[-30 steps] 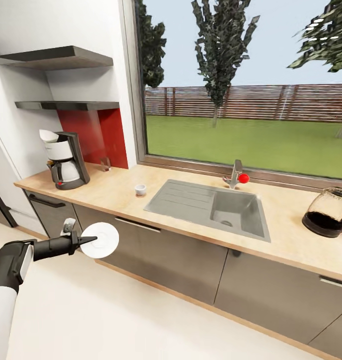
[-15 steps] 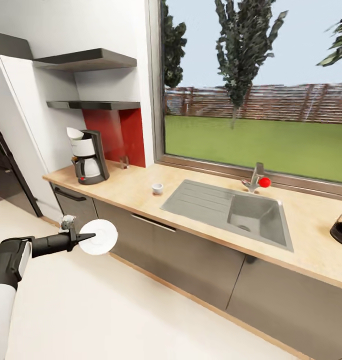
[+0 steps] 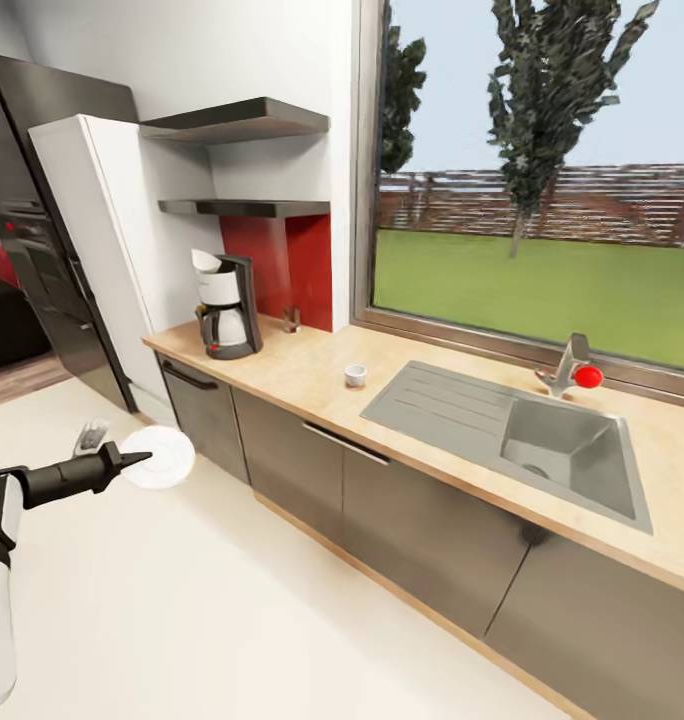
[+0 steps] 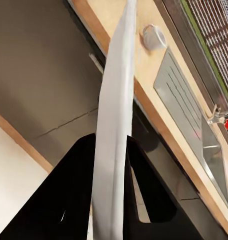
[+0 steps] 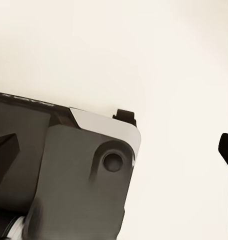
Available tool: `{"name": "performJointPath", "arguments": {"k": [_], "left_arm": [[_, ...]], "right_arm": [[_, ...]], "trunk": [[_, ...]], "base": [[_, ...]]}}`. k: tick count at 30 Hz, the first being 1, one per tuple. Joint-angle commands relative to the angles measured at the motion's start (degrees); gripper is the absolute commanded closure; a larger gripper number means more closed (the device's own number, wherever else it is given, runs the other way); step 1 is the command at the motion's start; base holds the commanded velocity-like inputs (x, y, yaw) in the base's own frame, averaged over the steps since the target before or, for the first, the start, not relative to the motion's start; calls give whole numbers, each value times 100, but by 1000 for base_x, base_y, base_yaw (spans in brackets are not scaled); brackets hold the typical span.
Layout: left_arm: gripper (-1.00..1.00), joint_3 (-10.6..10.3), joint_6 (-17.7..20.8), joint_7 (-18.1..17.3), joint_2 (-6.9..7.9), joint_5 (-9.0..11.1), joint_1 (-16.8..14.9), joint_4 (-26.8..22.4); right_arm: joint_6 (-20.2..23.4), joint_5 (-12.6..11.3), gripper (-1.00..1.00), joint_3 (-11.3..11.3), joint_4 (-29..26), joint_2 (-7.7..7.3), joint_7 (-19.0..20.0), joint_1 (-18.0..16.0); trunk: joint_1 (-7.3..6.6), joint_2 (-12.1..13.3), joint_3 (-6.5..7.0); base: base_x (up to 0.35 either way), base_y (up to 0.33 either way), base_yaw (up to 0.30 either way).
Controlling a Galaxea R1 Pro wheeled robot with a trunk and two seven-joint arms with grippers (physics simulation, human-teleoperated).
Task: Set up a coffee station on the kitchen countertop: keep the coffee maker on the countertop, move the bottle of coffee from the kitchen shelf to the counter next to the coffee maker, place a paper coffee filter on top of the coffee maker, put the saucer next to the coffee maker with the coffee cup on the saucer, and place the electric kettle next to the coffee maker.
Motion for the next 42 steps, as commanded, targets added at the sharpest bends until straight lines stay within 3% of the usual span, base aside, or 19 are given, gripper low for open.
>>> {"name": "performJointPath", "arguments": {"k": [1,22,42], "left_arm": [[100,32,12,-28,-16,-57,8,-5],[100,24,-15,-34,-39,-45,46,3],[100,24,-18,-37,-74,-44,39,10]], "right_arm": [[31,-60,-100,48,-13,-5,17,-2],[31,-53,-100,54,-12,4,10,-2],[25,-47,-100,59,-20,18,10,-2]], "trunk": [[3,-13,-15],[3,-13,-62],[3,-13,-65]], "base": [[0,0,274],[264,88,268],[290,193,12]]}}
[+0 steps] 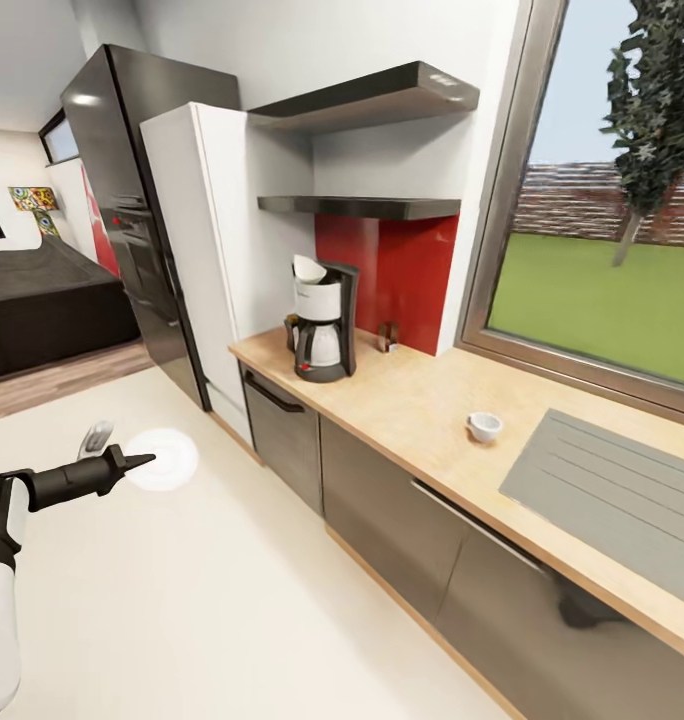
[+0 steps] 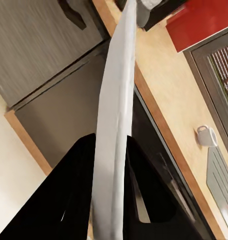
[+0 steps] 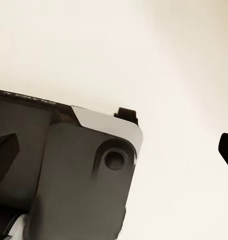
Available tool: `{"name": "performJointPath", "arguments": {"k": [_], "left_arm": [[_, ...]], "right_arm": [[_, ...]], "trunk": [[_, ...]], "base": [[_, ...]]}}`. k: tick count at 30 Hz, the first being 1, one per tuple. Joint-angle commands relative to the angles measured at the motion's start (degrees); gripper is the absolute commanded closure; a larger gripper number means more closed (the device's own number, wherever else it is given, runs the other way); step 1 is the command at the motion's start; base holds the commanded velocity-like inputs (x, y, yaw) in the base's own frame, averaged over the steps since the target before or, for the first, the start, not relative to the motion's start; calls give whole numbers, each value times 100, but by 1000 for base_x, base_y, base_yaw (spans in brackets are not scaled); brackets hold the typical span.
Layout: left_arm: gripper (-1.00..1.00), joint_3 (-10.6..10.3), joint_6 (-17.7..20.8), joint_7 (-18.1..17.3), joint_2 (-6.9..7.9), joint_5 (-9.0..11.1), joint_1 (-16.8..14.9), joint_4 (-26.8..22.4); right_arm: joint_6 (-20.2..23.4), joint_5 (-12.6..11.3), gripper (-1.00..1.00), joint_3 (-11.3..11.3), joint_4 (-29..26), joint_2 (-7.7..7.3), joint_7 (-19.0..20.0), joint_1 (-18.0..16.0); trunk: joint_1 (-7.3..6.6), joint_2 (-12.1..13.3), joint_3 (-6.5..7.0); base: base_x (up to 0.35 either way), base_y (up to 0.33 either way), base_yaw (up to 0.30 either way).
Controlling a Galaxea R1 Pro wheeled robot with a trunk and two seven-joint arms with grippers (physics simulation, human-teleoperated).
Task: Set up a coffee station on the kitchen countertop: keep the coffee maker on the countertop, move the bottle of coffee from the kitchen shelf to the counter next to the coffee maker, place a paper coffee filter on top of the coffee maker, put the saucer next to the coffee maker with the coffee cup on the saucer, and place the electric kettle next to the coffee maker.
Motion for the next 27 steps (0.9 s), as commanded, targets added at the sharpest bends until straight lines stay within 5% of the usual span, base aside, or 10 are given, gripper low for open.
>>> {"name": "performJointPath", "arguments": {"k": [1,23,27], "left_arm": [[100,20,23,-47,-3,-64,-8,2],[100,45,35,-95,6,-55,-10,-11],[100,2,30,-89,9,318,-10,-11]], "right_arm": [[29,-57,-100,51,-8,1,14,-3],[19,-57,-100,47,4,-26,14,-3],[18,-50,-100,47,5,-26,15,-3]], "trunk": [[6,-12,-12],[6,-12,-12],[6,-12,-12]], "base": [[290,212,0],[274,238,0],[216,284,0]]}}
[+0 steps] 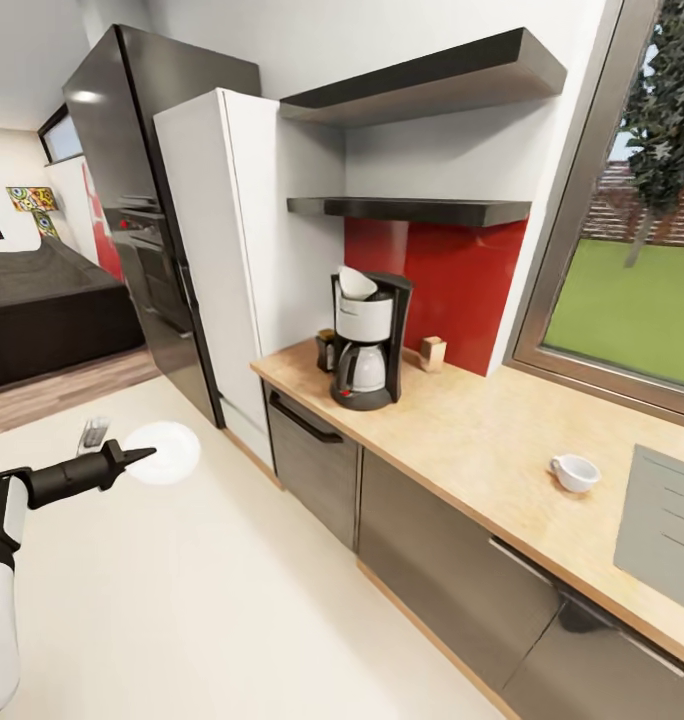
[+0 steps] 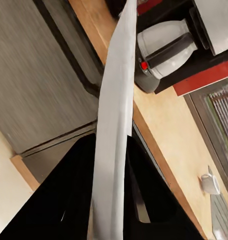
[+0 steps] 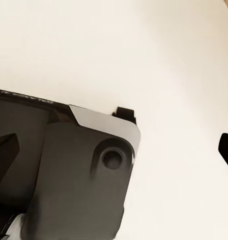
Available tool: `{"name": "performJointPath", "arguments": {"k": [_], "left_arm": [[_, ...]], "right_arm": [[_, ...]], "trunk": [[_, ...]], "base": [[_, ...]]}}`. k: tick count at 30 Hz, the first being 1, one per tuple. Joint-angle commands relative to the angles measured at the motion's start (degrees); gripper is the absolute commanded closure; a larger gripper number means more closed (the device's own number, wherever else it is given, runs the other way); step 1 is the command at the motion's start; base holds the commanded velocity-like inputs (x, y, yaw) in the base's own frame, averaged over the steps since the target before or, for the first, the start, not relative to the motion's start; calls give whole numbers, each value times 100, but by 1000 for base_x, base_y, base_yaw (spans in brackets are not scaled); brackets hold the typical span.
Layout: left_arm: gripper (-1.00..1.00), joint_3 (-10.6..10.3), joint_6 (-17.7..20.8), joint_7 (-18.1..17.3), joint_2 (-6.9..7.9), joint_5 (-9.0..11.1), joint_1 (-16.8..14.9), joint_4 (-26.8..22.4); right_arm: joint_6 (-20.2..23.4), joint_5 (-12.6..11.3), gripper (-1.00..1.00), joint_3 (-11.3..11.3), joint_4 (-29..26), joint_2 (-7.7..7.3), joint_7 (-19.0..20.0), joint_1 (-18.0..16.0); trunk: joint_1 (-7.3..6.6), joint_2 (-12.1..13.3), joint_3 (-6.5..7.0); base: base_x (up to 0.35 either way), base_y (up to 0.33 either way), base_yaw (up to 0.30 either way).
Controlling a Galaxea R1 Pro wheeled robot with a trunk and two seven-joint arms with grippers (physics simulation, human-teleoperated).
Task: Set up a coffee station on the kitchen countertop: keep the coffee maker on the countertop, move the bottle of coffee from the kitchen shelf to the counter next to the coffee maker, place a paper coffee filter on top of the coffee maker, put the saucer next to the coffee maker with the coffee cup on the saucer, and place the electric kettle next to the coffee maker.
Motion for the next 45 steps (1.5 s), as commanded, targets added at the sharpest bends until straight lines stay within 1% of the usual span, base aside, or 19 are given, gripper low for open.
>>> {"name": "performJointPath", "arguments": {"k": [1,4,14,15,16,19,20,21,23,25,32,42,45], "left_arm": [[100,1,22,-29,1,27,-7,1],[100,-31,20,-25,4,150,-3,2],[100,-36,16,-21,2,169,1,42],[100,-40,14,-16,3,169,0,46],[100,-52,11,-16,4,169,-6,52],[100,-54,11,-9,0,169,-5,55],[100,-52,12,-8,-1,168,-5,56],[100,-44,17,-7,-3,169,-7,58],[100,-26,24,-7,-4,169,-19,39],[100,-22,27,-7,-5,169,-29,31],[100,-19,34,-13,3,177,-59,27],[100,-11,41,-16,-4,188,-69,14],[100,-12,49,-17,-3,250,-69,5]], "right_arm": [[29,-58,-100,48,-10,-3,16,-3],[29,-55,-100,48,-10,-11,20,-3],[43,-40,-100,48,-1,-26,17,24],[44,-39,-100,48,2,-32,16,70],[54,-30,-100,48,7,-45,14,412],[68,-29,-100,48,7,-47,14,674],[69,-29,-100,48,7,-47,14,707],[71,-28,-100,51,7,-47,14,826],[79,-28,-100,49,7,-62,14,925],[81,-33,-100,50,-3,-75,14,939],[82,-84,-100,41,-26,-36,21,946],[59,-90,-100,33,-36,-21,22,946],[52,-90,-100,37,-37,-15,22,946]], "trunk": [[5,-11,-12],[5,-11,-12],[5,-11,-12],[5,-11,-12],[5,-11,-12],[5,-11,-12],[5,-11,-12],[5,-11,-12],[5,-11,-12],[5,-11,-12],[5,-11,-12],[5,-11,-12],[5,-11,-12]], "base": [[192,293,0],[186,295,0],[183,297,0],[182,297,0],[182,297,0],[182,297,0],[182,297,0],[182,297,0],[182,297,0],[182,297,0],[182,297,0],[182,297,0],[182,297,0]]}}
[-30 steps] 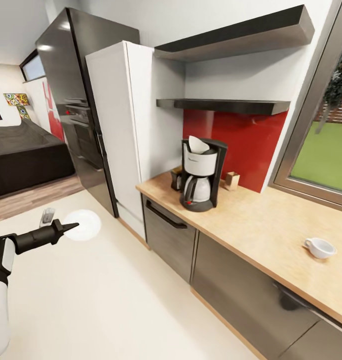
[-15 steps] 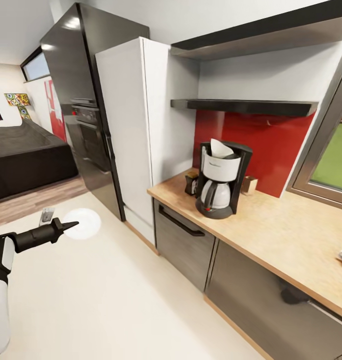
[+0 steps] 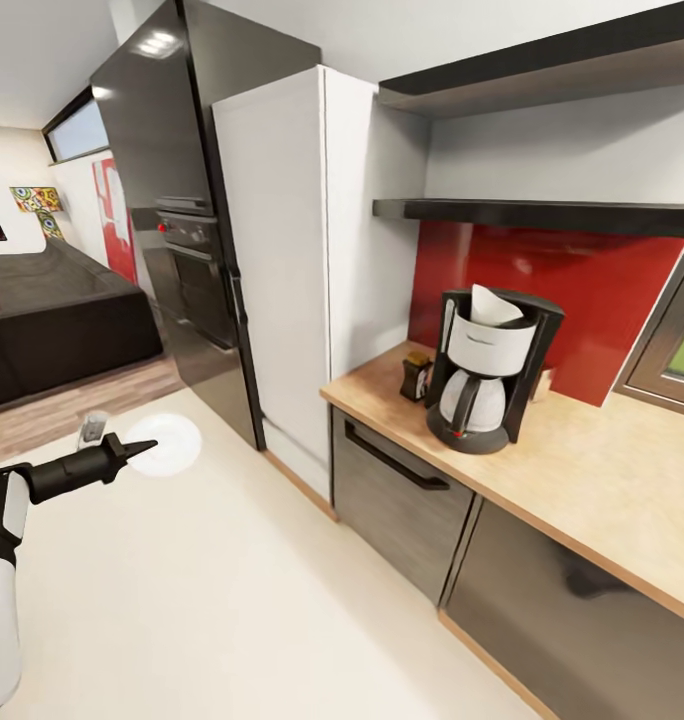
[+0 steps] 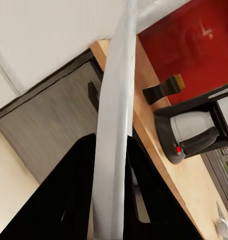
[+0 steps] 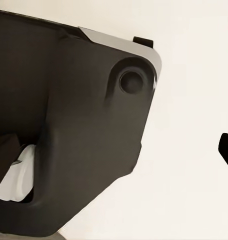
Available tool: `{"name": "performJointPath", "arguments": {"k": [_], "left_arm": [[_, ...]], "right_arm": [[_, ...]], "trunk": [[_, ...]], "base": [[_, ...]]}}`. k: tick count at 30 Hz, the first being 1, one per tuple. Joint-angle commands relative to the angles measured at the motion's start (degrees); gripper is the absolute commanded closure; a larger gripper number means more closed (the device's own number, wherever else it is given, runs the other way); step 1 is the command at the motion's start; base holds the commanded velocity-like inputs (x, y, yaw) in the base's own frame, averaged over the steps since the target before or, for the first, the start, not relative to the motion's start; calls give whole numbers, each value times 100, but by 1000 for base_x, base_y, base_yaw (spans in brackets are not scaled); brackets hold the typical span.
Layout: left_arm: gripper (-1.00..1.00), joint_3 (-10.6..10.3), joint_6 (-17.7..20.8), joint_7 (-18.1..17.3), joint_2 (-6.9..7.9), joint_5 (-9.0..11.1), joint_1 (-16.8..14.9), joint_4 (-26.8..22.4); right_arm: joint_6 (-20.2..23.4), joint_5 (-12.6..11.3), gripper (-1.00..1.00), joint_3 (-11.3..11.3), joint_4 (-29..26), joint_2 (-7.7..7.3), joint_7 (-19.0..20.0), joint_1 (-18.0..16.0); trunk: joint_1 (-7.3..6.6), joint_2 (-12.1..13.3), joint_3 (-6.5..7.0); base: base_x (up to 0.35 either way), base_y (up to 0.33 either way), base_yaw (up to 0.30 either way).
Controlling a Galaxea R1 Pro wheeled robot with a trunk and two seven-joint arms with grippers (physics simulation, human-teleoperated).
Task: Set up a coffee station on the kitchen countertop: keep the coffee maker on the countertop, move the bottle of coffee from the kitchen shelf to the counter next to the coffee maker, place a paper coffee filter on top of the coffee maker, put the saucer next to the coffee maker with the coffee cup on the saucer, and place the electric kettle next to the coffee maker.
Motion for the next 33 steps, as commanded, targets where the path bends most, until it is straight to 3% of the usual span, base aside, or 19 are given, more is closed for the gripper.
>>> {"name": "performJointPath", "arguments": {"k": [1,8,19,25,33], "left_arm": [[100,10,37,-16,2,35,-7,0],[100,-17,14,-6,-2,168,24,5],[100,-8,4,-6,-11,169,35,19],[100,-4,3,-5,-11,169,53,15],[100,-4,-4,9,-11,169,55,23]], "right_arm": [[29,-60,-100,49,-12,1,13,-2],[26,-67,-100,42,-12,8,13,-2],[26,-60,-100,33,-12,0,11,-2],[26,-60,-100,26,-12,1,6,-2],[26,-60,-100,32,-15,8,11,-2]], "trunk": [[5,-11,-12],[5,-11,-12],[5,-11,-12],[5,-11,-12],[5,-11,-12]], "base": [[182,297,0],[188,295,0],[268,231,0],[257,112,0],[29,9,0]]}}
